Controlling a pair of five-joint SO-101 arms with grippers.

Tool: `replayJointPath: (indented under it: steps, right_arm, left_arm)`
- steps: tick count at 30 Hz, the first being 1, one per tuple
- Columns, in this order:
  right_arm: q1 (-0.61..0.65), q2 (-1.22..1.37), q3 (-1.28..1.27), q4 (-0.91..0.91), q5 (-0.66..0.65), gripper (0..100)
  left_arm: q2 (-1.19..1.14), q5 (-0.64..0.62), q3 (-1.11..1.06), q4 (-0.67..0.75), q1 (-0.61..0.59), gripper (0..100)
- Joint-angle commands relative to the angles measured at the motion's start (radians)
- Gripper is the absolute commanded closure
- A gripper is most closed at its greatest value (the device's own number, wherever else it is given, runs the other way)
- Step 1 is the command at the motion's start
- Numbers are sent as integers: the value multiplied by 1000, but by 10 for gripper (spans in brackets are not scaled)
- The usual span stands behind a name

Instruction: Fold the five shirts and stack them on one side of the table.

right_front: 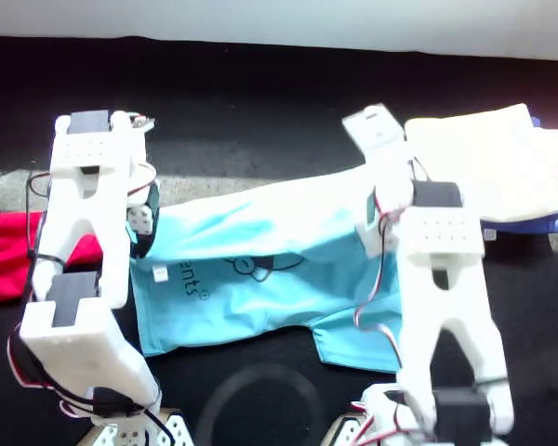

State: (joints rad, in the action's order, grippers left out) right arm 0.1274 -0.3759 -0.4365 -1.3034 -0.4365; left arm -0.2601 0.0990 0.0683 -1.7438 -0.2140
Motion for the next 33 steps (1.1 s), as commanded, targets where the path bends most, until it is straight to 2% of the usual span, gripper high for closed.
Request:
replayJointPath:
  steps: [1,6,19,29,33]
  right_arm:
    - [-30,-251,-222,24,3,992]
    - [-140,-447,-269,-54,-2,992]
    - [-153,-481,-387,-205,-138,992]
    - [-153,-516,-275,-344,-198,992]
    - [-153,-535,-343,-358,-238,992]
  left_arm:
    - [114,11,-119,14,-12,991]
    - [223,58,-259,23,-10,991]
    - [268,58,-579,236,-8,991]
    - [268,58,-596,253,-8,991]
    - [268,58,-596,253,-8,991]
